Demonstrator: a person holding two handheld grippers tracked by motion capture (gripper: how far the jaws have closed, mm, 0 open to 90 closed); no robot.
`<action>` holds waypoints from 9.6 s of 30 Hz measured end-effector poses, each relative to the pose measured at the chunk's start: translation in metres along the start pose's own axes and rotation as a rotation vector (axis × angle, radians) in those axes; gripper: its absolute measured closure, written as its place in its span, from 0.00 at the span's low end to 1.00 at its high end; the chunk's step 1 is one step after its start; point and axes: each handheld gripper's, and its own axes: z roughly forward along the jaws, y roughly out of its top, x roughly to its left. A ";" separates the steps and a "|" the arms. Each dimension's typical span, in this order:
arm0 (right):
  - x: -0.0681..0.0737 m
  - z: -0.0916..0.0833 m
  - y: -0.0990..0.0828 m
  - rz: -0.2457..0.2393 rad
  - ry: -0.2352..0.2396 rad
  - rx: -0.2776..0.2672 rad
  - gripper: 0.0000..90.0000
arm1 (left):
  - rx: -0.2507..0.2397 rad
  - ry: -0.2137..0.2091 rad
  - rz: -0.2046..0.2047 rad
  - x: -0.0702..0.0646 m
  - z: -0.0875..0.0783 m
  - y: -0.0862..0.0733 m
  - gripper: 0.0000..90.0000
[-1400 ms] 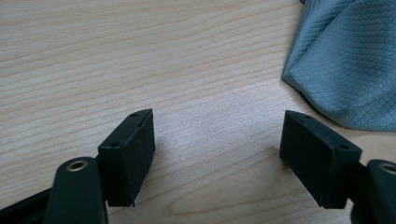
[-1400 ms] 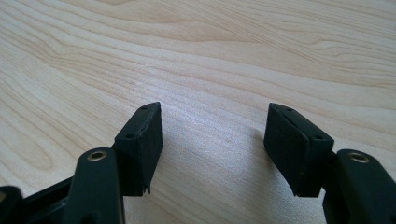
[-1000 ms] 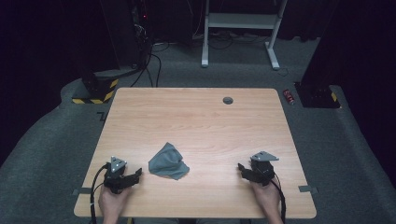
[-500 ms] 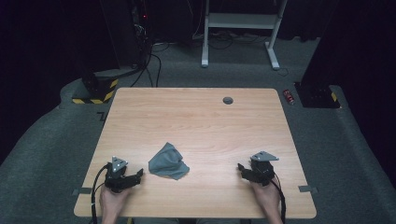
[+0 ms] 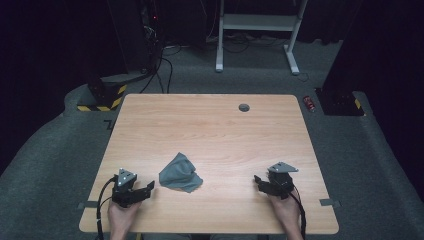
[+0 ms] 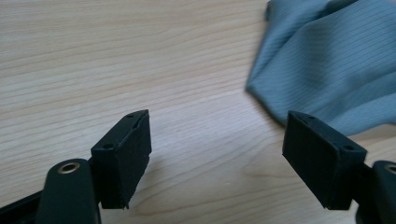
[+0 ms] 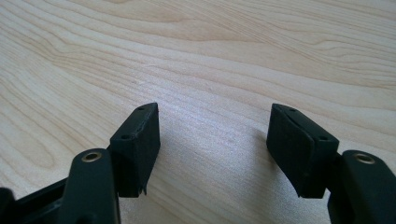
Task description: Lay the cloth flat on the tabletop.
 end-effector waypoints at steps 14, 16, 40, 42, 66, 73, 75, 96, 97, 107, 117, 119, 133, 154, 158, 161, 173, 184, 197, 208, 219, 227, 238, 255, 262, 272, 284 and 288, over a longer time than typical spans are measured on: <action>0.000 0.000 0.000 -0.004 0.001 -0.001 0.38 | 0.006 -0.149 0.013 -0.025 0.016 0.022 0.28; 0.000 0.000 0.000 -0.004 0.001 -0.002 0.38 | 0.013 -0.150 0.032 -0.029 0.019 0.025 0.28; 0.000 0.000 0.000 -0.003 0.001 0.000 0.38 | 0.078 -0.146 0.121 -0.049 0.045 0.049 0.83; 0.000 0.000 0.000 -0.004 0.001 -0.001 0.38 | 0.069 -0.155 0.122 -0.049 0.045 0.051 0.87; 0.000 0.000 0.000 -0.002 0.001 -0.001 0.38 | -0.002 -0.251 0.175 -0.069 0.042 0.083 0.98; 0.000 0.000 0.000 -0.002 0.001 -0.001 0.38 | -0.010 -0.293 0.192 -0.079 0.045 0.094 0.98; 0.000 0.000 0.000 -0.002 0.001 -0.001 0.38 | -0.011 -0.298 0.207 -0.082 0.046 0.097 0.98; 0.000 0.000 0.000 -0.003 0.001 -0.001 0.38 | -0.020 -0.394 0.229 -0.117 0.067 0.113 0.98; 0.000 0.000 0.000 -0.002 0.001 -0.001 0.38 | -0.019 -0.398 0.225 -0.118 0.068 0.113 0.98; 0.000 0.000 0.000 -0.003 0.001 -0.001 0.38 | -0.018 -0.426 0.229 -0.131 0.077 0.119 0.98; 0.000 0.000 0.000 -0.001 0.000 0.000 0.38 | 0.001 -0.449 0.242 -0.148 0.096 0.121 0.98; 0.000 0.000 0.000 -0.003 0.001 -0.001 0.38 | 0.013 -0.449 0.246 -0.150 0.100 0.120 0.98; 0.000 0.000 0.000 -0.003 0.001 -0.001 0.38 | -0.004 -0.441 0.239 -0.154 0.079 0.116 0.72; 0.000 0.000 0.000 -0.002 0.001 -0.001 0.38 | 0.081 -0.447 0.311 -0.183 0.078 0.078 0.69; 0.000 0.000 0.000 -0.002 0.001 -0.001 0.38 | 0.111 -0.435 0.313 -0.185 0.086 0.075 0.68; 0.000 0.000 0.000 -0.002 0.001 -0.001 0.38 | 0.133 -0.415 0.334 -0.188 0.092 0.072 0.68; 0.000 0.000 0.000 -0.002 0.001 -0.001 0.38 | 0.152 -0.378 0.371 -0.195 0.101 0.067 0.63; 0.000 0.000 0.000 -0.002 0.001 -0.001 0.38 | 0.141 -0.328 0.428 -0.196 0.103 0.064 0.70; 0.000 0.000 0.000 -0.002 0.001 -0.001 0.38 | 0.158 -0.358 0.427 -0.186 0.095 0.063 0.97; 0.001 0.000 0.000 -0.010 0.011 -0.005 0.43 | 0.142 -0.404 0.395 -0.163 0.066 0.060 0.98; 0.017 0.005 0.012 -0.035 0.121 -0.012 0.68 | 0.123 -0.417 0.353 -0.140 0.049 0.049 0.98; 0.040 0.020 0.038 -0.058 0.220 -0.033 0.65 | 0.118 -0.404 0.342 -0.128 0.040 0.042 0.98; 0.064 0.045 0.050 -0.128 0.275 0.038 0.86 | 0.105 -0.385 0.328 -0.114 0.035 0.037 0.98; 0.036 0.013 0.038 -0.133 0.167 0.005 1.00 | 0.088 -0.343 0.305 -0.090 0.023 0.039 0.98; 0.038 0.009 0.029 -0.122 0.191 0.012 0.90 | 0.119 -0.380 0.298 -0.085 0.018 0.029 0.89; 0.032 0.009 0.022 -0.088 0.191 0.039 0.80 | 0.085 -0.256 0.185 -0.079 0.027 0.033 0.62; 0.041 -0.003 0.011 -0.185 0.223 0.074 0.97 | 0.093 -0.133 0.199 -0.082 0.048 0.026 0.55; 0.042 -0.004 0.016 -0.165 0.230 0.061 0.84 | 0.067 -0.131 0.192 -0.080 0.049 0.023 0.53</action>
